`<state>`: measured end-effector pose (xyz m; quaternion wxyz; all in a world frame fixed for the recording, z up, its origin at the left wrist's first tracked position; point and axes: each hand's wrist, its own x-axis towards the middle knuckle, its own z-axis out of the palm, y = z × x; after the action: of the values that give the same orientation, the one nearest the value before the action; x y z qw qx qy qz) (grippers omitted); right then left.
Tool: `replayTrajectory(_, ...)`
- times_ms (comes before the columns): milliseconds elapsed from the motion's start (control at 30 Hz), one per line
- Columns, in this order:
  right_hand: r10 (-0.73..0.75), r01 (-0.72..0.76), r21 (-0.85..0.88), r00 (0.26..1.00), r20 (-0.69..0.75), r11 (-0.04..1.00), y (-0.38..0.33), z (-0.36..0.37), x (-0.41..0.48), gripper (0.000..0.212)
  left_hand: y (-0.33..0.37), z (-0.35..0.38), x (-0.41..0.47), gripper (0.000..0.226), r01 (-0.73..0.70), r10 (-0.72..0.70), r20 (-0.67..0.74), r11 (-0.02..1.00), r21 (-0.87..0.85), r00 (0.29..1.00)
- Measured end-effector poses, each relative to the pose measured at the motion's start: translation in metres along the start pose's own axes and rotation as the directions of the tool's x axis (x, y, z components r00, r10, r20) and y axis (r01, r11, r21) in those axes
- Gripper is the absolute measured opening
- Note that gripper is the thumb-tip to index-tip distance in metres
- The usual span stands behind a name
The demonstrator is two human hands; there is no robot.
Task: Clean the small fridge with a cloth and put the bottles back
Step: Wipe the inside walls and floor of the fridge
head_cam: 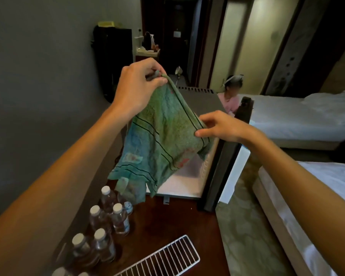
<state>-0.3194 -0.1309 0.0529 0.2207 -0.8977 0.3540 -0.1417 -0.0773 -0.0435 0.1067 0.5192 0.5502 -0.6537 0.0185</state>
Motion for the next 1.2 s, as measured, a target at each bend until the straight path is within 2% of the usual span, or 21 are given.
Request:
replayTrajectory(67,-0.027,0.027,0.005,0.997,-0.077,1.000,0.003,0.012,0.002,0.018,-0.015,-0.004,-0.007,0.010,0.036,-0.036,-0.013,0.999,0.033,0.999)
replayTrajectory(167,-0.070,0.059,-0.059,0.976,-0.206,0.997,0.007,0.022,0.004,0.024,-0.034,-0.007,-0.017,0.014,0.125,-0.124,-0.020,0.990,0.070,0.992)
replayTrajectory(267,-0.051,0.023,-0.113,0.965,-0.257,0.993,0.014,0.030,0.004,0.025,-0.052,-0.004,-0.031,0.017,0.196,-0.196,-0.001,0.978,0.067,0.981)
replayTrajectory(367,0.019,-0.060,-0.160,0.969,-0.248,0.985,0.028,0.045,-0.001,0.043,-0.069,0.006,-0.050,0.014,0.255,-0.257,0.041,0.966,0.041,0.966)
replayTrajectory(433,0.077,-0.113,-0.159,0.972,-0.221,0.981,0.038,0.056,-0.008,0.046,-0.077,0.016,-0.064,0.013,0.296,-0.298,0.072,0.954,0.045,0.952)
replayTrajectory(567,0.238,-0.252,-0.060,0.955,-0.178,0.966,0.042,0.085,-0.013,0.048,-0.082,0.037,-0.079,0.014,0.352,-0.359,0.076,0.932,0.091,0.930)
replayTrajectory(633,0.336,-0.326,0.082,0.927,-0.167,0.942,0.035,0.096,-0.014,0.052,-0.079,0.042,-0.078,0.013,0.369,-0.376,0.055,0.923,0.105,0.925)
replayTrajectory(700,0.448,-0.388,0.391,0.891,-0.070,0.834,0.029,0.104,-0.015,0.047,-0.076,0.046,-0.075,0.010,0.391,-0.395,0.042,0.916,0.089,0.918)
replayTrajectory(767,0.532,-0.419,0.697,0.844,0.065,0.581,0.021,0.108,-0.015,0.032,-0.074,0.048,-0.076,0.010,0.401,-0.404,0.047,0.914,0.053,0.914)
replayTrajectory(800,0.566,-0.414,0.777,0.820,0.092,0.475,0.019,0.108,-0.014,0.027,-0.073,0.049,-0.078,0.011,0.405,-0.407,0.051,0.913,0.039,0.912)
replayTrajectory(933,0.610,-0.261,0.960,0.779,0.144,0.106,0.016,0.105,-0.002,0.013,-0.070,0.051,-0.085,0.014,0.424,-0.423,0.051,0.906,-0.007,0.905)
replayTrajectory(1000,0.585,-0.171,0.980,0.787,0.197,-0.099,0.014,0.105,0.004,0.005,-0.063,0.053,-0.091,0.014,0.431,-0.430,0.028,0.901,-0.040,0.902)
replayTrajectory(1033,0.579,-0.145,0.975,0.786,0.216,-0.168,0.012,0.105,0.007,0.008,-0.057,0.054,-0.096,0.013,0.430,-0.429,0.024,0.900,-0.069,0.903)
replayTrajectory(1100,0.588,-0.108,0.965,0.775,0.232,-0.238,0.006,0.106,0.015,0.015,-0.048,0.060,-0.112,0.011,0.431,-0.424,0.080,0.892,-0.133,0.902)
replayTrajectory(1167,0.608,-0.073,0.968,0.766,0.208,-0.240,-0.002,0.105,0.024,0.020,-0.040,0.070,-0.133,0.010,0.444,-0.386,0.268,0.872,-0.206,0.883)
replayTrajectory(1200,0.612,-0.065,0.973,0.768,0.190,-0.220,-0.007,0.104,0.028,0.022,-0.037,0.074,-0.142,0.008,0.462,-0.349,0.390,0.853,-0.244,0.852)
